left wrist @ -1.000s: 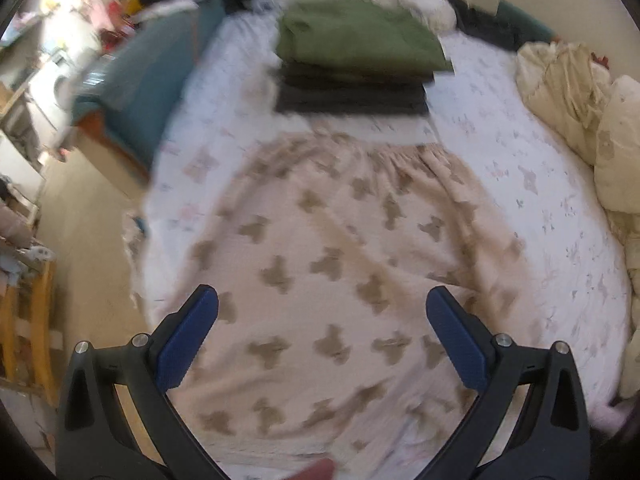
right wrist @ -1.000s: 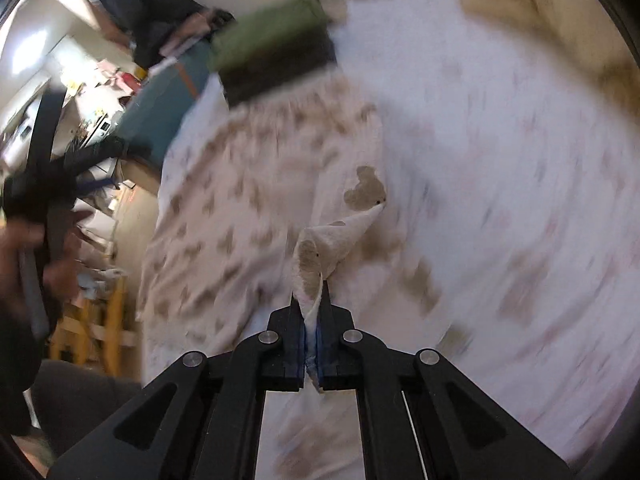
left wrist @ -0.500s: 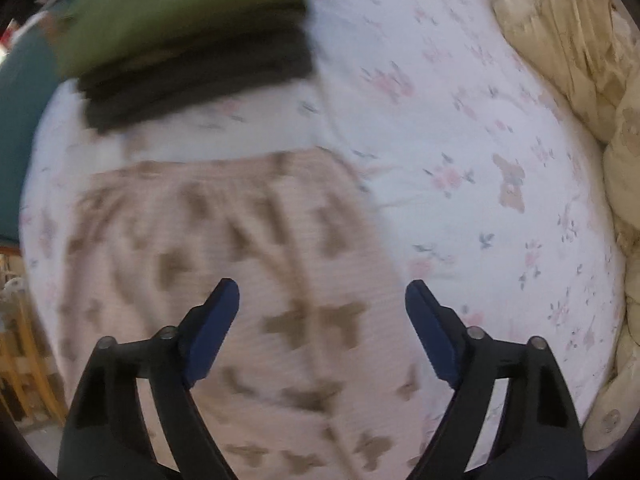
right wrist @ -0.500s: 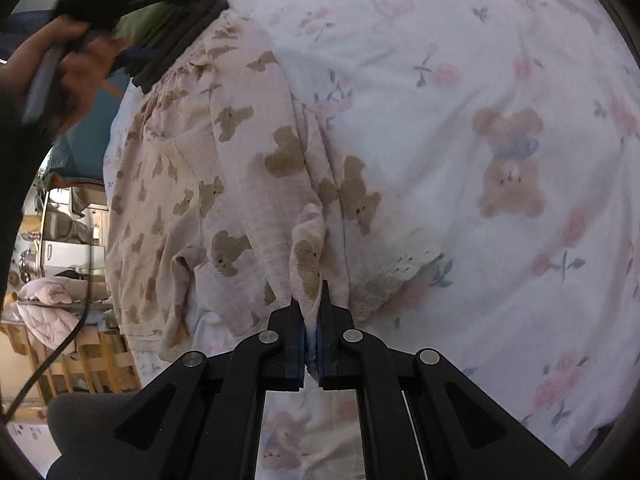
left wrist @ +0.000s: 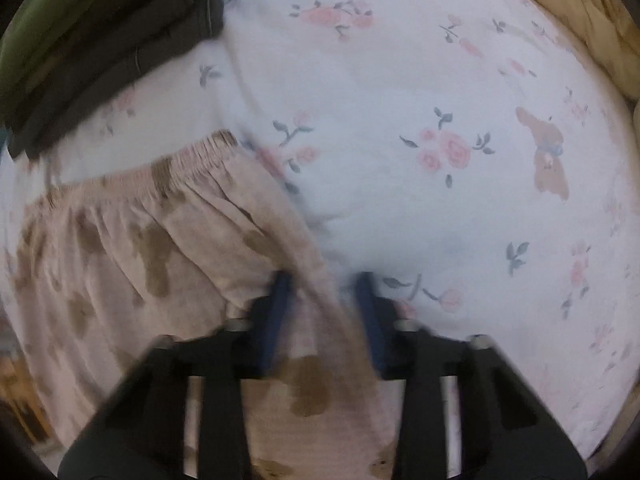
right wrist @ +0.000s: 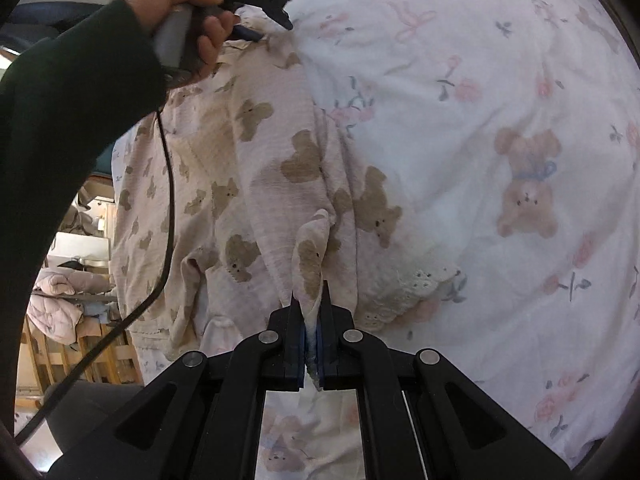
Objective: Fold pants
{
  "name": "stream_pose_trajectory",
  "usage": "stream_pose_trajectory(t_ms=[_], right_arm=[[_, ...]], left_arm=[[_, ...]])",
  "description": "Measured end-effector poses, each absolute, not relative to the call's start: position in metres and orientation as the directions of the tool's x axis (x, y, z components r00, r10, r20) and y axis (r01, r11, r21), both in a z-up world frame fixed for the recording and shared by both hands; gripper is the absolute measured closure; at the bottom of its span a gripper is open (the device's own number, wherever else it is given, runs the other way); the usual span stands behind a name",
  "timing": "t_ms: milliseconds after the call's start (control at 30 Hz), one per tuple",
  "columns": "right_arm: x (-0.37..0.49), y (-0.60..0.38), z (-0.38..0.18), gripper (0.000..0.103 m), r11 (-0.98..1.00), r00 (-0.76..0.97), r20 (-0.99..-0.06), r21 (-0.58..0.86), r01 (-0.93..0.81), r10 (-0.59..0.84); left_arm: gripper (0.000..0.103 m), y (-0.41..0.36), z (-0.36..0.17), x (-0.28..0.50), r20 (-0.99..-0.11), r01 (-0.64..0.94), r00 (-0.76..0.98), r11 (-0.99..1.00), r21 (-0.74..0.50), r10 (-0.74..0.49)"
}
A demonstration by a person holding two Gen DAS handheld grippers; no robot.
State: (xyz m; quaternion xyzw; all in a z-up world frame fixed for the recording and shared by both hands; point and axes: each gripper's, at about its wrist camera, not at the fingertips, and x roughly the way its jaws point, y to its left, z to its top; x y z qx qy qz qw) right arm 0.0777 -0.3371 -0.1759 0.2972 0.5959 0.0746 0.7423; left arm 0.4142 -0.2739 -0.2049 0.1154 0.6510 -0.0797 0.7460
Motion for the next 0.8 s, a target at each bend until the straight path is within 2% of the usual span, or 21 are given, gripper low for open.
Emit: stream_pose_trajectory(t_ms=[100,167,300,467,600,700,800], right_arm=[[0.077,-0.333,-0.169,0.1,0.823,0.291,-0.839,0.525,0.216,0.459],[0.078,-0.328,-0.161,0.1,0.832,0.302,-0.836,0.523,0.183,0.459],[0.071,-0.306,-0.129,0.1,0.889,0.36,-0.836,0.457,0.036,0.415],[0.062,-0.282,-0.079,0.1,0.867,0.469,-0.736,0.471,-0.163,0.488],[0.066,-0.258,-0.054,0.099,0.754,0.394,-0.644,0.591,-0.288,0.656],[0.071,-0.226,-0.031,0.099,0.727,0.382,-0.62,0.559,-0.398,0.685],[0.091,-0.178,-0.021,0.1,0.667,0.295,-0.608,0.586,-0.459,0.737]], left_arm=[[0.103,-0.262,-0.198,0.419,-0.992,0.266,0.128,0.964,0.025,-0.01],[0.103,-0.249,-0.179,0.416,-0.983,0.263,0.159,0.964,-0.047,-0.091],[0.103,-0.226,-0.137,0.41,-0.968,0.295,0.199,0.951,-0.091,-0.155],[0.103,-0.178,-0.076,0.41,-0.948,0.288,0.253,0.95,-0.119,-0.195],[0.103,-0.12,-0.034,0.421,-0.94,0.328,0.313,0.944,-0.03,-0.138],[0.103,-0.082,-0.015,0.42,-0.925,0.329,0.354,0.944,-0.014,-0.137],[0.103,-0.053,-0.019,0.421,-0.921,0.331,0.376,0.943,0.032,-0.1]])
